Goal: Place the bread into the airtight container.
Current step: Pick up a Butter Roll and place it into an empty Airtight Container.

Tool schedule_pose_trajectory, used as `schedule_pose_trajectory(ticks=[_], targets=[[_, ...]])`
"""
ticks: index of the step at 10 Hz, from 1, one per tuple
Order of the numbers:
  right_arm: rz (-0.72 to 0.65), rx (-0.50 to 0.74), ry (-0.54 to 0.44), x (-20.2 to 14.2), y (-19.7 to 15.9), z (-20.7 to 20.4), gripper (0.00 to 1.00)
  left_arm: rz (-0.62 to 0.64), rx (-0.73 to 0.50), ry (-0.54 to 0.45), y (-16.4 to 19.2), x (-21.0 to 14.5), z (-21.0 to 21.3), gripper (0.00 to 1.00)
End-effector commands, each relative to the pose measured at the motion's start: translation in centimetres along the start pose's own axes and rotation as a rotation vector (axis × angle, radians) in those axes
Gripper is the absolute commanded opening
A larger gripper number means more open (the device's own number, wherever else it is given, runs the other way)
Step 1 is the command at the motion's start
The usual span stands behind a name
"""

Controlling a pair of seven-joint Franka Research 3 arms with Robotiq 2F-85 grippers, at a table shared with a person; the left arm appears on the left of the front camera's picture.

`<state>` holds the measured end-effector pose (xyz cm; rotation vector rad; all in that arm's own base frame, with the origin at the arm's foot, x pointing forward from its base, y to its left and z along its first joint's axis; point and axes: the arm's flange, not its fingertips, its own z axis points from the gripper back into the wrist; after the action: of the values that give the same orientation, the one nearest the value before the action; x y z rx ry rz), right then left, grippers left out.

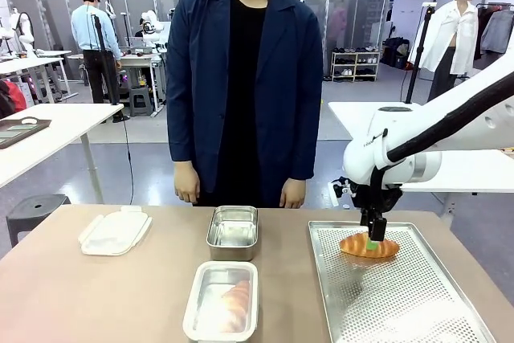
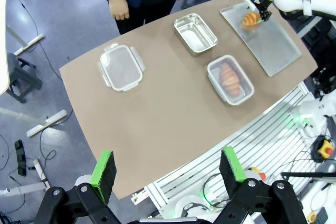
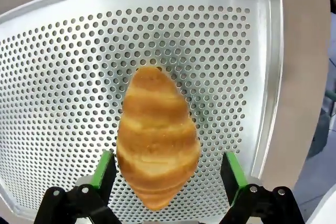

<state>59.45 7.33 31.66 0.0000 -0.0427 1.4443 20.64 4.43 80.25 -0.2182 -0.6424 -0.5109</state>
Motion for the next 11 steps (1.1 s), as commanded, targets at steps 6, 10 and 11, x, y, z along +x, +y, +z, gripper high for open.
schedule_pose_trajectory(ticks=[6, 10, 11], targets=[[-0.077, 0.062, -0.007, 0.1, -0.6, -1.7, 0.91, -0.008, -0.01, 0.006, -0.1, 0.1, 0.2, 1.0], [-0.077, 0.066, 0.008, 0.2, -0.5, -1.3, 0.69, -0.008, -0.01, 0.006, -0.1, 0.1, 0.2, 1.0], [-0.091, 0.068, -0.001, 0.1, -0.5, -0.7, 0.43, -0.008, -0.01, 0.006, -0.1, 0.1, 0.2, 1.0]])
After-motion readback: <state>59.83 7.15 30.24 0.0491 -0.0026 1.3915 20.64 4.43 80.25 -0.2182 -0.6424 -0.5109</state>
